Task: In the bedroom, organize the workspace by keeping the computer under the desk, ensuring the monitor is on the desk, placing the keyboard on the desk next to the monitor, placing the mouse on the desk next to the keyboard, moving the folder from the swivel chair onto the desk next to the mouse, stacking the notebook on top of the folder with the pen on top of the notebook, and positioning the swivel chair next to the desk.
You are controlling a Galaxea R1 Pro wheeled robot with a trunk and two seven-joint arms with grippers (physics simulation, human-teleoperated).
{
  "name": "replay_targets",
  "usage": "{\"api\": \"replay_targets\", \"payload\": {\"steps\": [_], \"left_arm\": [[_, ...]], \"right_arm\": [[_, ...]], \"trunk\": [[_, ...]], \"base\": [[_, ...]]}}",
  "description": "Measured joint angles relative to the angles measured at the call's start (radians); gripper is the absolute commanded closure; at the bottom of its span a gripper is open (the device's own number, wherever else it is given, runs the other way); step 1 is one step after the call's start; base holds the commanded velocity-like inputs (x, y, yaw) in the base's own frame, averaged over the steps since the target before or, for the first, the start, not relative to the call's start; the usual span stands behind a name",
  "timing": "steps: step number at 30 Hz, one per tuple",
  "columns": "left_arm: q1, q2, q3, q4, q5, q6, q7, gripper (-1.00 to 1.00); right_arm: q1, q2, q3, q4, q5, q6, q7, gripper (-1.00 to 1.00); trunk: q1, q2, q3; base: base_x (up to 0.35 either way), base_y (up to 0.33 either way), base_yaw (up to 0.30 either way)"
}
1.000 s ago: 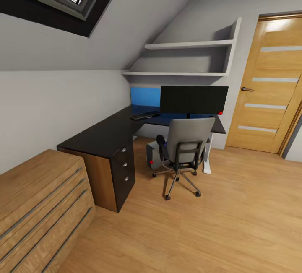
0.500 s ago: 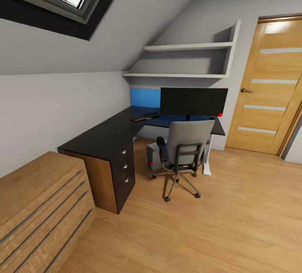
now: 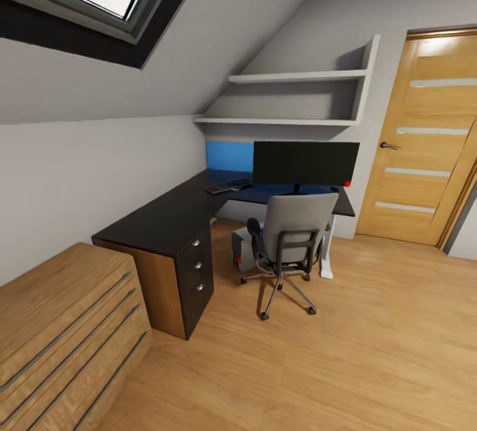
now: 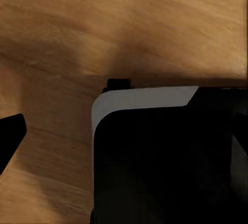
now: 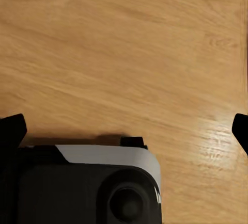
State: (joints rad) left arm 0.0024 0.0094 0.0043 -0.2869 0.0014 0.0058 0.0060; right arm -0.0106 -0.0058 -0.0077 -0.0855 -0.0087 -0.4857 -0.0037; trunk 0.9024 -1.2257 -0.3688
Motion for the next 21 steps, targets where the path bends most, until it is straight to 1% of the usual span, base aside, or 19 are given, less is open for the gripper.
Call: {"api": "replay_targets", "payload": {"steps": [2, 6, 8, 10, 11, 13, 14, 16, 17, 18, 19, 20, 21], "left_arm": [[0.000, 0.003, 0.000, -0.044, 0.000, 0.000, 0.000, -1.00], [0.000, 0.004, 0.001, -0.087, 0.000, -0.001, 0.000, -1.00], [-0.001, 0.005, 0.001, -0.106, 0.001, -0.012, 0.000, -1.00], [-0.001, 0.005, 0.001, -0.116, 0.002, -0.038, 0.001, -1.00], [-0.001, 0.005, 0.003, -0.123, 0.009, -0.080, 0.001, -1.00], [-0.001, 0.005, 0.007, -0.124, 0.023, -0.131, 0.001, -1.00], [-0.001, 0.003, 0.015, -0.118, 0.042, -0.174, 0.000, -1.00], [-0.001, 0.001, 0.022, -0.102, 0.064, -0.208, 0.000, -1.00], [-0.001, 0.000, 0.026, -0.082, 0.084, -0.230, -0.001, -1.00], [-0.001, 0.000, 0.027, -0.072, 0.093, -0.239, -0.002, -1.00], [-0.001, 0.002, 0.030, -0.060, 0.108, -0.250, -0.004, -1.00], [-0.001, 0.003, 0.030, -0.054, 0.115, -0.255, -0.006, -1.00], [-0.001, 0.005, 0.031, -0.044, 0.126, -0.263, -0.008, -1.00]], "right_arm": [[0.000, 0.003, 0.000, -0.063, 0.000, -0.007, 0.000, -1.00], [0.000, 0.005, 0.000, -0.142, -0.001, -0.012, 0.000, -1.00], [0.000, 0.005, 0.000, -0.201, -0.001, -0.016, 0.000, -1.00], [-0.001, 0.005, 0.000, -0.247, 0.000, -0.017, 0.000, -1.00], [-0.001, 0.005, 0.000, -0.286, 0.000, -0.018, 0.000, -1.00], [-0.001, 0.004, -0.001, -0.315, -0.001, -0.019, 0.000, -1.00], [-0.001, 0.004, -0.001, -0.332, -0.001, -0.019, 0.000, -1.00], [-0.001, 0.004, -0.001, -0.341, -0.001, -0.020, 0.000, -1.00], [-0.001, 0.004, -0.001, -0.344, 0.000, -0.021, 0.000, -1.00], [-0.001, 0.004, -0.001, -0.342, 0.000, -0.021, 0.000, -1.00], [-0.001, 0.004, -0.001, -0.330, 0.000, -0.023, 0.000, -1.00], [-0.001, 0.005, -0.001, -0.323, 0.001, -0.026, 0.000, -1.00], [-0.001, 0.005, -0.001, -0.300, 0.001, -0.047, 0.000, -1.00]], "trunk": [[-0.008, 0.014, 0.006], [-0.023, 0.042, 0.019], [-0.031, 0.056, 0.025], [-0.038, 0.070, 0.031], [-0.042, 0.077, 0.035], [-0.050, 0.091, 0.041], [-0.054, 0.098, 0.044], [-0.061, 0.112, 0.050], [-0.065, 0.119, 0.053], [-0.069, 0.126, 0.056], [-0.073, 0.133, 0.059], [-0.077, 0.140, 0.063], [-0.081, 0.147, 0.066]], "base": [[0.000, 0.000, 0.000], [0.000, 0.000, 0.000], [0.000, 0.000, 0.000], [0.000, 0.000, 0.000], [0.000, 0.000, 0.000], [0.000, 0.000, 0.000], [0.000, 0.000, 0.000], [0.000, 0.000, 0.000], [0.000, 0.000, 0.000], [0.000, 0.000, 0.000], [0.000, 0.000, 0.000], [0.000, 0.000, 0.000], [0.000, 0.000, -0.033]]}}
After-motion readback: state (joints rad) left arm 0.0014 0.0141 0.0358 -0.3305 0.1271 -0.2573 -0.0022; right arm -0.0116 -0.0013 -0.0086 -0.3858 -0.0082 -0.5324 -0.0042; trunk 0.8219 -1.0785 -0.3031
